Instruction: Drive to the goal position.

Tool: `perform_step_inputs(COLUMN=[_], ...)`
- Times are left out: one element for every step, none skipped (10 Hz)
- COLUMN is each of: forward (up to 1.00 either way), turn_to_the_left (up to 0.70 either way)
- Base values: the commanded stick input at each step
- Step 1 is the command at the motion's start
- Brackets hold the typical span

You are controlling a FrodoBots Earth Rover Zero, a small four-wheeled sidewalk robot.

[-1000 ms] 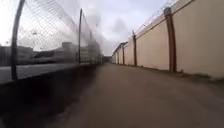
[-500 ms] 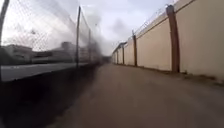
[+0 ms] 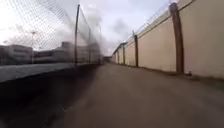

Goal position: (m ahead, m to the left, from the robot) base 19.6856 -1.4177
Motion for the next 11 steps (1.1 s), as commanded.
perform_step_inputs(forward=[0.50, 0.50, 0.50, 0.50, 0.50, 0.50, 0.50, 0.50, 0.50, 0.50, 0.50], turn_to_the_left=[0.00, 0.00, 0.00, 0.00, 0.00, 0.00, 0.00, 0.00, 0.00, 0.00, 0.00])
